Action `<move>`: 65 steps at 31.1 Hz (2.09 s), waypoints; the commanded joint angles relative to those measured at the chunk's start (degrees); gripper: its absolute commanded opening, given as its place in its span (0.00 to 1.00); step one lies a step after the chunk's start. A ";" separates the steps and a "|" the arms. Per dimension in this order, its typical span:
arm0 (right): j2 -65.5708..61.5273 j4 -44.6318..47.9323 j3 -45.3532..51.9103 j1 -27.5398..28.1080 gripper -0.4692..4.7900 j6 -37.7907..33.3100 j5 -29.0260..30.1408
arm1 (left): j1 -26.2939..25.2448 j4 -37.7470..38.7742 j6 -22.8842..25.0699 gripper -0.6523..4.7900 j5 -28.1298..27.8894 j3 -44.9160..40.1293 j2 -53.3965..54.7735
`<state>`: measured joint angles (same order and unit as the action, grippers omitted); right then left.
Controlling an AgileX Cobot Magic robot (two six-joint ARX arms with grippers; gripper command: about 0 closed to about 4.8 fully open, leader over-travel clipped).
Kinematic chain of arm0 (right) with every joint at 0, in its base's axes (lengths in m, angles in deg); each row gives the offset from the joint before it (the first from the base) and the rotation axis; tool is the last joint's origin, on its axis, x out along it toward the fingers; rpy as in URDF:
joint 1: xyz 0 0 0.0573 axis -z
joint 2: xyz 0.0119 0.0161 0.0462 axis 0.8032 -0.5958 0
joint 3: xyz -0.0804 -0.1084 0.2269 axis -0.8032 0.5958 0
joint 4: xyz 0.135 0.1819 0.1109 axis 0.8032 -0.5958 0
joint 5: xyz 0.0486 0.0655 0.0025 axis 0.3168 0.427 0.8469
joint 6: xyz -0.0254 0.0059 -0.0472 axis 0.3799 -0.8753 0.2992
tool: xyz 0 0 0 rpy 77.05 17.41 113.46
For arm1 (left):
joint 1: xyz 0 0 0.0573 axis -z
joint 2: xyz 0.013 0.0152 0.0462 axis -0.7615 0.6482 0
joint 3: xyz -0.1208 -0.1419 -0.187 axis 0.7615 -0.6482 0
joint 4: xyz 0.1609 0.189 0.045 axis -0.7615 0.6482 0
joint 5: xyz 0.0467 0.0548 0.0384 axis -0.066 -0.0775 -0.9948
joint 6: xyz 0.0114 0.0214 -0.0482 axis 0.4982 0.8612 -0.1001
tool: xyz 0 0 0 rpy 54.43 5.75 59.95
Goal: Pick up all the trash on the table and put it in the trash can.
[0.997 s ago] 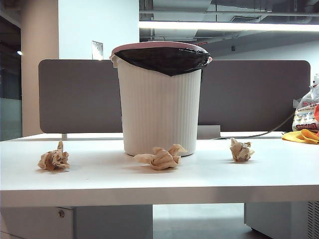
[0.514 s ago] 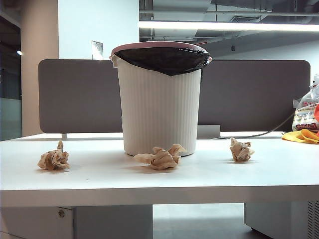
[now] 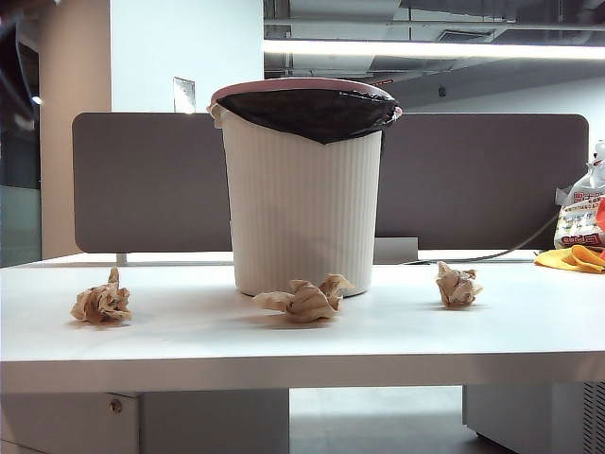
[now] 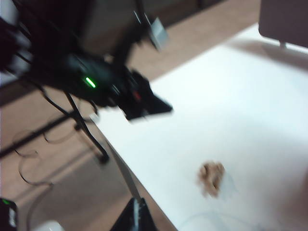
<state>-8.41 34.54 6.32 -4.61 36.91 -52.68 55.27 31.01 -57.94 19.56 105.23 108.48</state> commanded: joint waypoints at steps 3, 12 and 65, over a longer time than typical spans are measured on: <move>0.37 -0.81 -0.22 3.74 0.08 -0.70 5.60 | 0.07 -2.80 0.04 0.11 1.05 0.22 6.64; -0.33 1.20 -0.20 9.20 0.08 -2.01 8.59 | 0.92 -9.49 -0.13 0.11 4.52 0.24 16.20; -4.33 4.52 -0.24 11.39 0.08 -0.35 11.98 | 5.55 -13.38 -2.64 0.11 3.21 3.56 31.58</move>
<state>-14.05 38.01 6.38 6.34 36.23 -39.72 60.75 18.51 -60.50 19.65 107.33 141.22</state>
